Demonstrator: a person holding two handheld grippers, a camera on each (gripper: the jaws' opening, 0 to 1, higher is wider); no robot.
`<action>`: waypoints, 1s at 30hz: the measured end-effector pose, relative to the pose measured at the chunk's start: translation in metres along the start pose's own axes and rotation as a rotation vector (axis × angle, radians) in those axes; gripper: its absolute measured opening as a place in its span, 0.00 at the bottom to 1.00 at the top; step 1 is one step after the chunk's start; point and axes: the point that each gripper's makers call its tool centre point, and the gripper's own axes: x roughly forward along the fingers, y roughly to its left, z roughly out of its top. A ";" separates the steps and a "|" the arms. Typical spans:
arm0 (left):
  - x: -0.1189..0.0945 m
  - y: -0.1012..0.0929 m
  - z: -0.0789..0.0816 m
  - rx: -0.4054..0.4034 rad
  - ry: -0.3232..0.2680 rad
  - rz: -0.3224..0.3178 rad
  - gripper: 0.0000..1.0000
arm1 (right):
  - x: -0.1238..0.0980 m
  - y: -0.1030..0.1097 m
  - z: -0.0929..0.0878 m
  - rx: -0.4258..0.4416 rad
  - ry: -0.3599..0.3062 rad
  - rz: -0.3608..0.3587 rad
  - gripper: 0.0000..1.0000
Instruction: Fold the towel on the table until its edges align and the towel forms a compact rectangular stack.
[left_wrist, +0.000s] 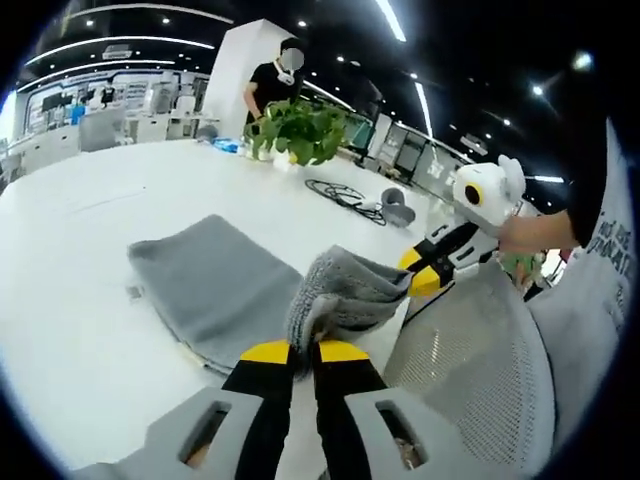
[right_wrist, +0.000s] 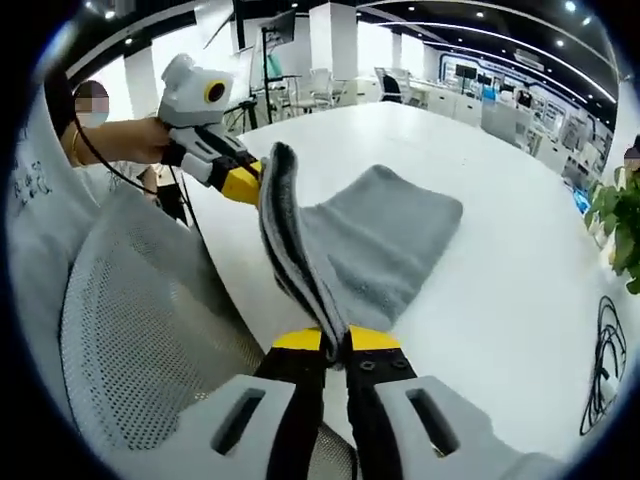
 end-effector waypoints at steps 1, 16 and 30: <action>-0.001 0.000 0.002 0.018 -0.004 0.003 0.07 | -0.002 -0.001 0.003 0.006 -0.008 0.000 0.04; -0.024 -0.002 0.018 0.105 -0.052 0.024 0.08 | -0.029 0.004 0.043 0.080 -0.120 0.039 0.04; -0.060 -0.009 0.020 0.007 -0.115 0.092 0.08 | -0.036 0.030 0.078 0.106 -0.132 0.139 0.04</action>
